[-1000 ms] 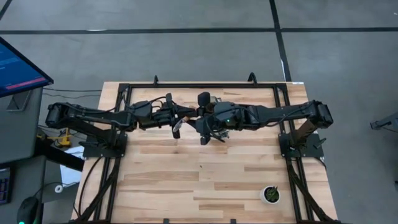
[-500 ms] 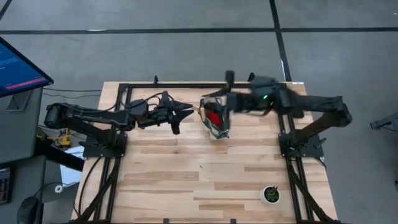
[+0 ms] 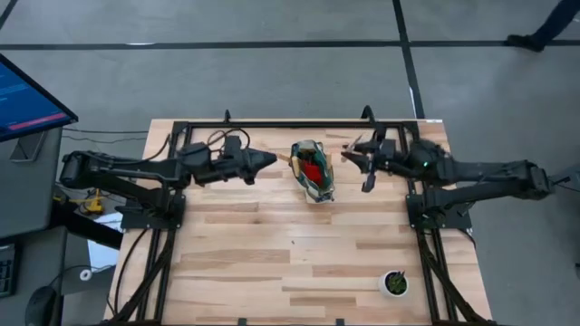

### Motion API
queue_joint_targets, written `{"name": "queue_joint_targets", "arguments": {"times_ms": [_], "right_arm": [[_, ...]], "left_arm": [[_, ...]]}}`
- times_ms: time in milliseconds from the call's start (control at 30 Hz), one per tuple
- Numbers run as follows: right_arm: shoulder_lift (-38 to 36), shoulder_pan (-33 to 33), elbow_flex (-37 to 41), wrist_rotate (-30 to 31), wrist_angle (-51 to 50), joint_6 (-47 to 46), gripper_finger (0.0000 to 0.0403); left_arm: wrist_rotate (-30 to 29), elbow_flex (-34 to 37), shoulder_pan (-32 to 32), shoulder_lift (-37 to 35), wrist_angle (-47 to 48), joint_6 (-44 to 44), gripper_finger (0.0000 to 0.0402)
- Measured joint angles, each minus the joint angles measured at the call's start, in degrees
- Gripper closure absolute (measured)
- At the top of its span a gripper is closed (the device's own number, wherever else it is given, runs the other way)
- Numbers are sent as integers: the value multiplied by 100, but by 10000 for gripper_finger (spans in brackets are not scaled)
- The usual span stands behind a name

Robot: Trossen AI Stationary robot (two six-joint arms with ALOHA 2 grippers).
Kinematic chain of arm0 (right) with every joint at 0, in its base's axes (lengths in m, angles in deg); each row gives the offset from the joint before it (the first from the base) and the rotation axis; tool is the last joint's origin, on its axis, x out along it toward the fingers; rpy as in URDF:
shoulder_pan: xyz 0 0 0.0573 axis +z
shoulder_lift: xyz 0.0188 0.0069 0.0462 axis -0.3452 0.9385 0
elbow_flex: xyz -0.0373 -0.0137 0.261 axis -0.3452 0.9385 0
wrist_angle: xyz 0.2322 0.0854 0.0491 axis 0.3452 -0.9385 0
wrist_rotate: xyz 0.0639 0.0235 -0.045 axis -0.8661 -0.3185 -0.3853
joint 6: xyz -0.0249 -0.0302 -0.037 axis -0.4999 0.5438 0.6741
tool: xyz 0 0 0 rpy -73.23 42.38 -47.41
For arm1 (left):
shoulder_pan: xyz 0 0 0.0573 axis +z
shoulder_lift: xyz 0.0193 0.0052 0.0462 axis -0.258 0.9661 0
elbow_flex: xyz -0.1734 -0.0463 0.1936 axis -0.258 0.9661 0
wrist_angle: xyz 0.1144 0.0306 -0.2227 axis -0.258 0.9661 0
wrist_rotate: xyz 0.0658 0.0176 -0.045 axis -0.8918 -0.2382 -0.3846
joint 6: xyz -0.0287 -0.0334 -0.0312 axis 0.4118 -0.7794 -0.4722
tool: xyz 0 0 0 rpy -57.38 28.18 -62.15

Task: Pick & Place Garden tools in Gardening bag
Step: Put the trowel into the gardening bag

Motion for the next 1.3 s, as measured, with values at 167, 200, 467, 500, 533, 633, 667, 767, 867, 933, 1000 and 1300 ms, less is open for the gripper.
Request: {"name": "queue_joint_targets", "arguments": {"times_ms": [167, 200, 467, 500, 533, 633, 667, 767, 867, 933, 1000, 1300], "right_arm": [[-73, 2, 1191, 270, 900, -618, 339], [-73, 2, 1348, 311, 939, -714, 339], [-69, -2, 2203, 660, 1225, -1182, 339], [-68, -2, 2288, 657, 1309, -1262, 339], [-45, 0, 2372, 656, 1414, -1336, 339], [16, 2, 2551, 631, 1650, -1468, 339], [67, 2, 2571, 630, 1808, -1483, 339], [251, 40, 2708, 626, 2140, -1553, 339], [540, 46, 2746, 609, 2423, -1651, 339], [758, 84, 2749, 619, 2629, -1679, 339], [1009, 134, 2752, 614, 2891, -1679, 339], [2314, 304, 2741, 562, 4614, -1680, 339]], "left_arm": [[-8, 2, -28, 60, 1216, 550, 344], [-46, 1, -28, 58, 1537, 576, 354], [-792, 267, -28, 144, 2982, 453, 399], [-866, 345, -28, 158, 2996, 379, 399], [-920, 392, -28, 211, 2977, 283, 399], [-919, 514, -22, 474, 2908, -40, 399], [-899, 534, -22, 600, 2809, -78, 399], [-894, 531, -22, 1002, 2352, -168, 399], [-888, 529, -22, 1458, 1722, -184, 399], [-887, 534, -7, 1701, 1380, -186, 399], [-887, 523, -1, 1893, 1173, -186, 399], [-861, 531, 42, 2400, 659, -271, 399]]}}
